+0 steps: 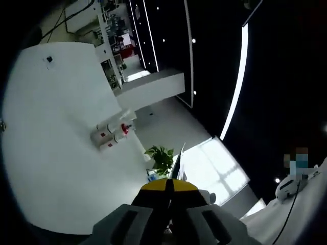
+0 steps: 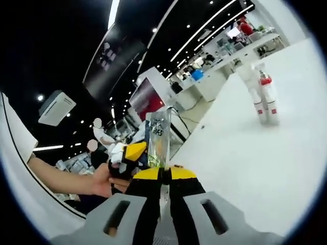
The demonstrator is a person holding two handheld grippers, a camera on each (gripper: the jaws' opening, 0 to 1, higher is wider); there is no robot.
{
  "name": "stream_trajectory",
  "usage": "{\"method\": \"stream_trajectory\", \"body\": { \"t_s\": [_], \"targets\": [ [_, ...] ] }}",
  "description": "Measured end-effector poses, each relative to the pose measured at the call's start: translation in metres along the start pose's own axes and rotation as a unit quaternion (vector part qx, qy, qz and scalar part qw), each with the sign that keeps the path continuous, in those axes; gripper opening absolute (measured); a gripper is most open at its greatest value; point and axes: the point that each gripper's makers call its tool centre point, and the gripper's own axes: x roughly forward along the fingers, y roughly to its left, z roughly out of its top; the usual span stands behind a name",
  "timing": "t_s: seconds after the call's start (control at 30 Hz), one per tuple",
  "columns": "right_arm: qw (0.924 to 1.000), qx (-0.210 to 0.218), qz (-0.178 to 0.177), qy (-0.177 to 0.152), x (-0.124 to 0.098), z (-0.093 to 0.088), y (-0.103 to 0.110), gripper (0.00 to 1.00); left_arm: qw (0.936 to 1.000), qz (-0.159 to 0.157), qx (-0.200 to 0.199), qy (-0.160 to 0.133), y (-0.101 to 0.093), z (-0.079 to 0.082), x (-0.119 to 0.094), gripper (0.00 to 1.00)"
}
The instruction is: Arrange the skincare products in the storage area until every visible bottle or jar stands upright without overlapping.
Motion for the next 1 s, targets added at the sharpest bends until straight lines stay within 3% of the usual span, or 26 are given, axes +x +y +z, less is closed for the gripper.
{"method": "stream_trajectory", "body": {
  "t_s": [0.03,0.13,0.3,0.5,0.67,0.73,0.8,0.87,0.93,1.0],
  "targets": [
    [1.0,-0.002,0.0,-0.002,-0.002,0.001,0.001,0.02,0.9997,0.007,0.022,0.001,0.002,-0.001,0.001,0.01],
    [0.9988,-0.012,0.019,-0.044,-0.009,0.017,0.01,0.02,0.9996,-0.024,0.012,-0.001,-0.011,-0.002,0.003,0.03],
    [0.9982,0.003,0.036,-0.047,-0.011,0.018,0.016,0.01,0.9995,-0.016,0.027,0.01,-0.007,-0.005,0.003,0.15],
    [0.9938,0.042,0.078,-0.067,-0.017,0.027,0.026,0.0,0.9975,0.0,0.041,0.057,0.002,-0.019,0.007,0.32],
    [0.9898,0.066,0.105,-0.07,-0.019,0.029,0.033,0.0,0.9961,0.001,0.033,0.082,0.004,-0.028,0.01,0.35],
    [0.9832,0.091,0.134,-0.084,-0.022,0.036,0.041,0.0,0.9923,0.01,0.036,0.118,0.007,-0.042,0.009,0.39],
    [0.9825,0.097,0.134,-0.086,-0.024,0.037,0.038,0.0,0.9894,0.014,0.054,0.134,0.009,-0.048,0.011,0.44],
    [0.9807,0.103,0.138,-0.093,-0.026,0.039,0.037,0.0,0.9883,-0.011,0.037,0.148,-0.002,-0.055,0.013,0.42],
    [0.9808,0.107,0.135,-0.092,-0.025,0.039,0.036,0.0,0.9856,-0.034,0.021,0.164,-0.013,-0.064,0.014,0.29],
    [0.9823,0.104,0.128,-0.09,-0.023,0.038,0.034,0.0,0.9861,-0.038,0.015,0.161,-0.014,-0.062,0.013,0.21]
  ]
}}
